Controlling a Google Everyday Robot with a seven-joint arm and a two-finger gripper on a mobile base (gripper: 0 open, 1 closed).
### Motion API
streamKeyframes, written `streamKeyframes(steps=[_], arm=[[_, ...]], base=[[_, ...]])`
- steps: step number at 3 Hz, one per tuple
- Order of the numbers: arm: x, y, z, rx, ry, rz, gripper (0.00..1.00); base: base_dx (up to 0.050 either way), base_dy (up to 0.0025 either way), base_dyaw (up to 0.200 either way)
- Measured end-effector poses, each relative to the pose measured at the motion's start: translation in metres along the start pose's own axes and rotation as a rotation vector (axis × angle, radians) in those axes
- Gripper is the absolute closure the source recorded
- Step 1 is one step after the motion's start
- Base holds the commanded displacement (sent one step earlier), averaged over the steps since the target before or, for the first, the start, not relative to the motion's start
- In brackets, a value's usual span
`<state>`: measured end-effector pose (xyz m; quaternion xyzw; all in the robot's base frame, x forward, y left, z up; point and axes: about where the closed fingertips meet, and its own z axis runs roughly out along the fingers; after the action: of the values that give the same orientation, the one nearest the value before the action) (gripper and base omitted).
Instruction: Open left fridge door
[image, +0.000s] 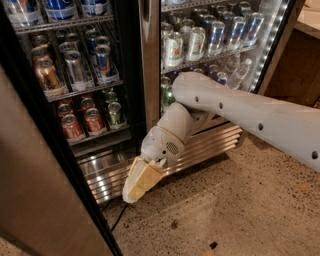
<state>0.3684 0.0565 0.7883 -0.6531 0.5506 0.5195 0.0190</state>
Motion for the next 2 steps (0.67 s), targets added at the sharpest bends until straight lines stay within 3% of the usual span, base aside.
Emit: streamKeyframes(steps=[1, 2], arm=[[0.0000, 0.0000, 0.0000, 0.000, 0.000, 0.000, 1.00], [0.0000, 0.0000, 0.0000, 0.000, 0.000, 0.000, 1.00]], base=[[0.000, 0.00000, -0.190], [-0.028, -0.00221, 0.165]])
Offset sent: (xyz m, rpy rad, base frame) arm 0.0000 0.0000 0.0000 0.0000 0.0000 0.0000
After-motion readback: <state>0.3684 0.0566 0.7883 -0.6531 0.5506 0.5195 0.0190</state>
